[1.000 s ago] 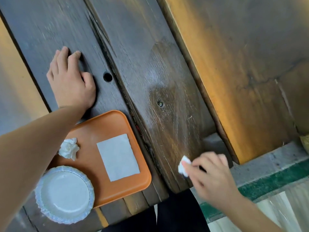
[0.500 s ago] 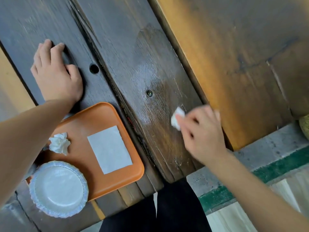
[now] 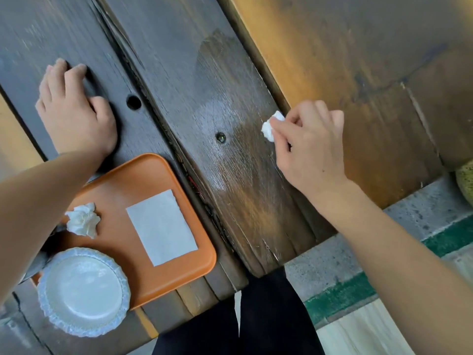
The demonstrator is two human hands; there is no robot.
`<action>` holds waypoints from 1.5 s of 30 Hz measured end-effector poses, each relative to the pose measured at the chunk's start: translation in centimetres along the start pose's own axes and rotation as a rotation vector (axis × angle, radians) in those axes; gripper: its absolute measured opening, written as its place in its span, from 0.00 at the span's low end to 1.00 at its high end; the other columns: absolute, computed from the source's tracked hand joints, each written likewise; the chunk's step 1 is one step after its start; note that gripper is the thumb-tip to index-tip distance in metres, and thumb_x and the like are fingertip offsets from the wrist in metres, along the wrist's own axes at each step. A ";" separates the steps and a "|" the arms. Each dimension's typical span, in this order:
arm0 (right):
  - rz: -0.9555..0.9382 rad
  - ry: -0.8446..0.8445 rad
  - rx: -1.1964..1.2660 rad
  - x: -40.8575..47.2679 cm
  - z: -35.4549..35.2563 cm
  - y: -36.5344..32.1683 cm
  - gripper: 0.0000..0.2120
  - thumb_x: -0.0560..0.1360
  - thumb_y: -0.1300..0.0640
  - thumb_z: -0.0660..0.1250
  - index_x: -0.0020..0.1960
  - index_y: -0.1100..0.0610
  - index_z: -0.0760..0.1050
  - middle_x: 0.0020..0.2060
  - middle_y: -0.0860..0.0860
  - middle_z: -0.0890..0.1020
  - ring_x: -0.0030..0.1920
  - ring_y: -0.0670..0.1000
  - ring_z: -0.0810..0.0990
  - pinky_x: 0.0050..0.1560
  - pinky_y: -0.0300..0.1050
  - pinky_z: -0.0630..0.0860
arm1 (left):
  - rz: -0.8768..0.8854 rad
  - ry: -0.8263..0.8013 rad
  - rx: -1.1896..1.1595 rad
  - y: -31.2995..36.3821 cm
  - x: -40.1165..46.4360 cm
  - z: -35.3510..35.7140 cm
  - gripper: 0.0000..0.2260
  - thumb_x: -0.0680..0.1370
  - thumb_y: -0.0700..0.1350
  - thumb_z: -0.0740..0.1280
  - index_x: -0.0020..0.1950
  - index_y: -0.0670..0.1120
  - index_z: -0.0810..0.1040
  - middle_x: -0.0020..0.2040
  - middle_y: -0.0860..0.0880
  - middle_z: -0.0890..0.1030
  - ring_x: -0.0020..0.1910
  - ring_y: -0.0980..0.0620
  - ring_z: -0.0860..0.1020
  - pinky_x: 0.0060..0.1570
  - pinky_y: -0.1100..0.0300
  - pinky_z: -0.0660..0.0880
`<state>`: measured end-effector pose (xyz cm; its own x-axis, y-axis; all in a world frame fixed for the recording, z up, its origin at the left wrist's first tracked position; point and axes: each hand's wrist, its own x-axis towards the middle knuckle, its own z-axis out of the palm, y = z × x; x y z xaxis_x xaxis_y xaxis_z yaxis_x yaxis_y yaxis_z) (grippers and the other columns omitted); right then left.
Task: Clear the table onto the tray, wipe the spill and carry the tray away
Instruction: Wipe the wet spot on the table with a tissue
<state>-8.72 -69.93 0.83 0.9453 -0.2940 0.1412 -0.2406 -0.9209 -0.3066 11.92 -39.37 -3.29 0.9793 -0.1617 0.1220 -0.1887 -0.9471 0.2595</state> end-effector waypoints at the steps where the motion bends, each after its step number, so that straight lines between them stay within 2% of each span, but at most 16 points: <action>1: -0.014 -0.013 0.009 -0.7 -0.2 -0.3 0.07 0.77 0.60 0.66 0.42 0.56 0.82 0.39 0.52 0.75 0.41 0.55 0.72 0.42 0.52 0.63 | -0.001 -0.001 -0.007 0.0 0.1 0.0 0.24 0.78 0.46 0.55 0.73 0.44 0.71 0.79 0.41 0.68 0.80 0.39 0.63 0.79 0.48 0.59; 5: -0.128 -0.127 0.028 -6.9 -2.1 -1.5 0.07 0.75 0.63 0.66 0.47 0.56 0.83 0.37 0.52 0.76 0.38 0.56 0.74 0.40 0.51 0.63 | 0.006 0.005 -0.019 -0.1 0.0 0.1 0.24 0.77 0.45 0.55 0.73 0.44 0.71 0.78 0.41 0.68 0.80 0.38 0.63 0.79 0.47 0.60; 7: -0.162 -0.108 0.003 -6.4 -1.9 -1.0 0.09 0.73 0.65 0.66 0.45 0.55 0.84 0.37 0.51 0.77 0.37 0.55 0.75 0.40 0.51 0.62 | 0.010 0.006 -0.017 -0.4 0.0 0.2 0.23 0.78 0.45 0.55 0.73 0.44 0.71 0.78 0.40 0.68 0.80 0.38 0.63 0.79 0.47 0.59; 10: -0.106 -0.057 -0.001 -4.1 -1.0 -0.9 0.08 0.73 0.65 0.66 0.43 0.56 0.83 0.38 0.52 0.78 0.38 0.55 0.75 0.41 0.52 0.63 | 0.009 -0.002 -0.025 -0.4 0.2 0.3 0.23 0.77 0.45 0.55 0.72 0.44 0.71 0.78 0.41 0.68 0.79 0.38 0.64 0.79 0.46 0.60; 14: -0.034 -0.071 0.041 -5.9 -1.0 -2.0 0.07 0.75 0.64 0.67 0.45 0.56 0.83 0.37 0.51 0.77 0.38 0.53 0.75 0.41 0.50 0.62 | 0.019 0.014 -0.006 -0.6 0.0 0.4 0.23 0.78 0.44 0.56 0.72 0.43 0.71 0.78 0.40 0.69 0.79 0.38 0.64 0.79 0.49 0.57; 18: 0.031 -0.004 0.033 -2.6 0.1 -1.6 0.07 0.75 0.63 0.68 0.43 0.56 0.83 0.37 0.51 0.76 0.39 0.53 0.73 0.41 0.50 0.62 | 0.036 0.007 -0.029 -0.9 0.5 0.8 0.22 0.77 0.45 0.56 0.71 0.45 0.70 0.76 0.40 0.70 0.77 0.37 0.66 0.76 0.44 0.63; 20: 0.076 -0.035 0.053 -3.7 0.0 -2.0 0.06 0.77 0.62 0.67 0.45 0.56 0.83 0.38 0.51 0.76 0.39 0.53 0.73 0.40 0.52 0.64 | 0.029 0.006 -0.028 -1.1 0.4 0.9 0.22 0.77 0.45 0.56 0.71 0.45 0.70 0.76 0.40 0.70 0.77 0.37 0.66 0.76 0.44 0.64; 23: 0.082 -0.100 0.050 -7.7 -1.2 -2.7 0.06 0.76 0.62 0.68 0.47 0.56 0.84 0.38 0.51 0.76 0.39 0.53 0.74 0.40 0.53 0.65 | 0.030 -0.003 -0.024 -1.2 0.3 0.8 0.22 0.77 0.45 0.56 0.71 0.45 0.70 0.77 0.40 0.69 0.77 0.36 0.66 0.76 0.43 0.63; 28: 0.049 -0.064 0.021 -3.5 -0.5 -2.1 0.06 0.76 0.62 0.68 0.44 0.57 0.82 0.38 0.51 0.76 0.39 0.53 0.73 0.40 0.53 0.65 | 0.046 -0.027 -0.037 -1.3 0.5 0.8 0.22 0.78 0.45 0.55 0.73 0.47 0.67 0.78 0.42 0.68 0.79 0.38 0.65 0.77 0.41 0.63; 32: 0.061 -0.182 0.085 -9.4 -2.1 -2.6 0.05 0.76 0.63 0.68 0.46 0.57 0.83 0.38 0.51 0.76 0.40 0.53 0.74 0.40 0.51 0.66 | 0.026 -0.009 -0.036 -1.0 0.3 0.7 0.23 0.77 0.45 0.56 0.72 0.45 0.69 0.77 0.40 0.68 0.78 0.36 0.65 0.76 0.41 0.63; 35: 0.125 -0.171 0.130 -11.6 -3.4 -1.4 0.08 0.74 0.65 0.69 0.50 0.57 0.85 0.41 0.51 0.79 0.42 0.53 0.76 0.42 0.48 0.67 | 0.034 -0.003 -0.035 -0.8 0.3 0.6 0.22 0.77 0.44 0.57 0.71 0.44 0.70 0.76 0.39 0.69 0.77 0.34 0.66 0.76 0.41 0.63; 38: 0.154 -0.078 0.144 -8.5 -3.1 -0.3 0.09 0.76 0.65 0.69 0.53 0.58 0.84 0.44 0.54 0.81 0.44 0.55 0.76 0.43 0.53 0.71 | 0.043 0.014 -0.027 -1.0 0.2 0.7 0.21 0.77 0.44 0.57 0.70 0.43 0.71 0.76 0.38 0.70 0.77 0.34 0.66 0.77 0.43 0.62; 42: 0.115 0.049 0.188 0.2 -0.4 0.6 0.07 0.78 0.62 0.67 0.52 0.59 0.84 0.46 0.55 0.81 0.47 0.55 0.77 0.46 0.57 0.74 | 0.038 0.012 -0.033 -0.8 0.2 0.7 0.22 0.77 0.44 0.57 0.71 0.43 0.71 0.77 0.39 0.69 0.78 0.35 0.65 0.78 0.45 0.59; 45: -0.021 0.015 0.156 4.8 1.8 0.6 0.08 0.79 0.61 0.66 0.52 0.57 0.84 0.47 0.54 0.82 0.48 0.56 0.77 0.44 0.57 0.74 | 0.042 0.017 -0.023 -1.0 0.2 0.6 0.22 0.77 0.44 0.56 0.72 0.44 0.70 0.77 0.39 0.69 0.78 0.36 0.65 0.78 0.44 0.60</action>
<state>-3.96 -71.49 -0.35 0.9460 -0.2799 0.1632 -0.1825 -0.8764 -0.4456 12.36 -38.62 -4.08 0.9690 -0.1966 0.1494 -0.2319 -0.9328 0.2761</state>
